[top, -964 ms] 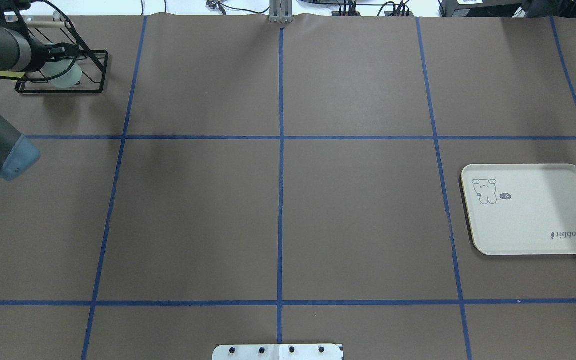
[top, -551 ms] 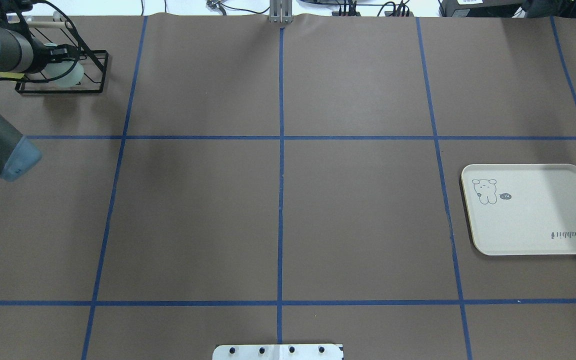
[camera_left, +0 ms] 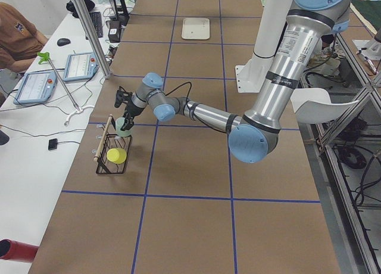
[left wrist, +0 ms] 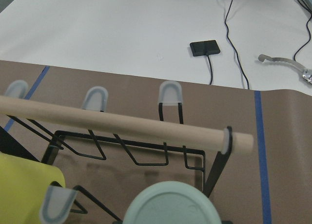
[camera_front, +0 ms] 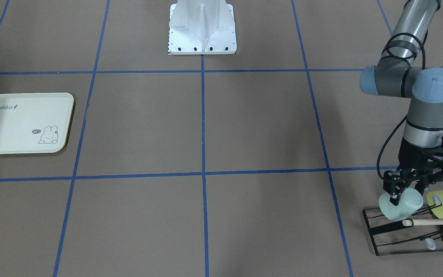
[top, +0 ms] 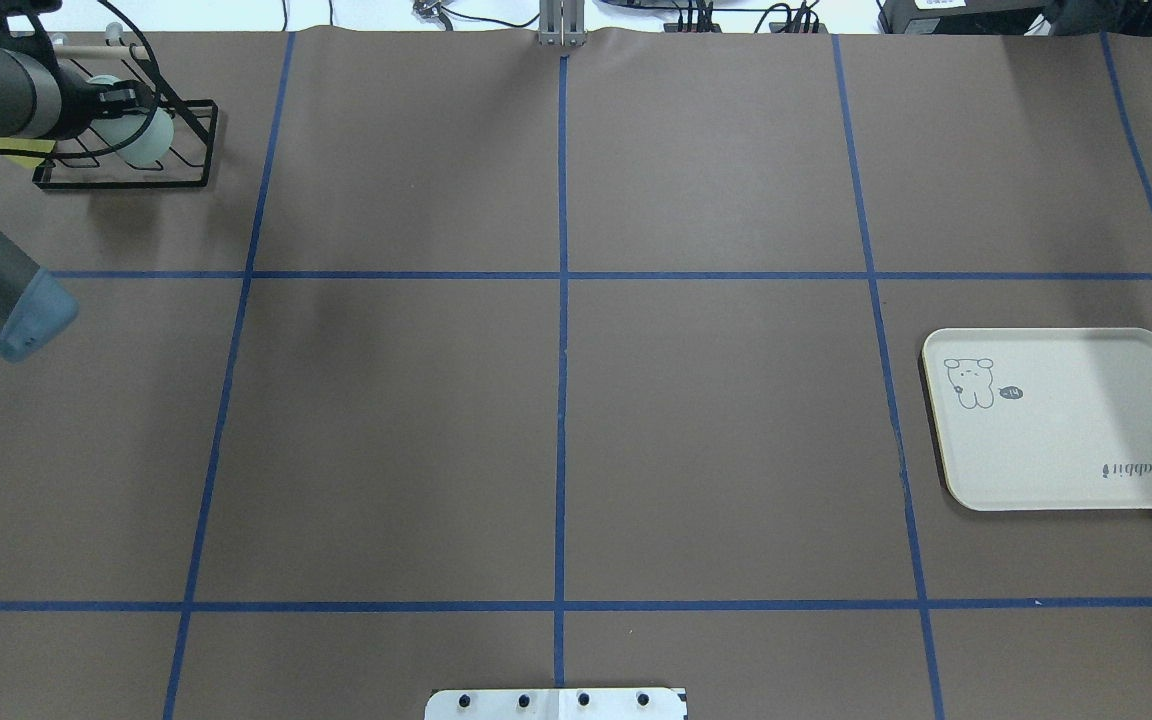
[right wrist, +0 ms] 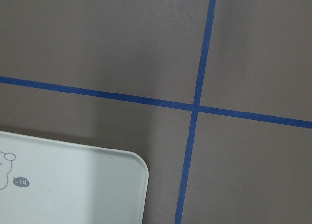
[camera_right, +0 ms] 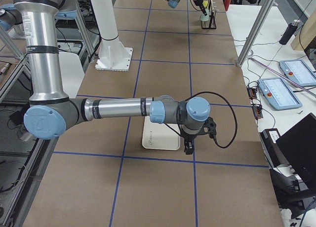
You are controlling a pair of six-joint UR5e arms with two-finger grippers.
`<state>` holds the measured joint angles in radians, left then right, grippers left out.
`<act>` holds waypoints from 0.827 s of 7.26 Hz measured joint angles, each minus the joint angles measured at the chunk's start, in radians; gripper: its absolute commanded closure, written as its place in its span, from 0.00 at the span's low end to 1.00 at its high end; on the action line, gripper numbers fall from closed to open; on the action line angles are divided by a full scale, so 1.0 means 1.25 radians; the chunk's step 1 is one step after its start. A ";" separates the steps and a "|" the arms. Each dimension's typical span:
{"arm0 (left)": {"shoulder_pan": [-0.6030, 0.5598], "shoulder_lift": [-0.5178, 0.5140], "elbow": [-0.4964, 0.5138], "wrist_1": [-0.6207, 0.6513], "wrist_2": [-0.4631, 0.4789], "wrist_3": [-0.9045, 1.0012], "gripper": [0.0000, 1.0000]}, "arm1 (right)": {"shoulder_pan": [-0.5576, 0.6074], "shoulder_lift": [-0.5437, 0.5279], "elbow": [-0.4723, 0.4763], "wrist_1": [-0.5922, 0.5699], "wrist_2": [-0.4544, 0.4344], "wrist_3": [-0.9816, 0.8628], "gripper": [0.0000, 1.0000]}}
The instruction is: Left arm grabs green cup and hands to right arm on tray
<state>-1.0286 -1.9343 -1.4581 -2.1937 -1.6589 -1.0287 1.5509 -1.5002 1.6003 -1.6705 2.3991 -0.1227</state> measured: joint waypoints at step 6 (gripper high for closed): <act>-0.090 0.059 -0.171 0.101 -0.070 0.073 0.88 | 0.000 0.003 0.007 0.002 -0.004 0.000 0.00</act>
<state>-1.1411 -1.8610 -1.6720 -2.0680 -1.7461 -0.9379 1.5509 -1.4963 1.6094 -1.6680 2.3939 -0.1231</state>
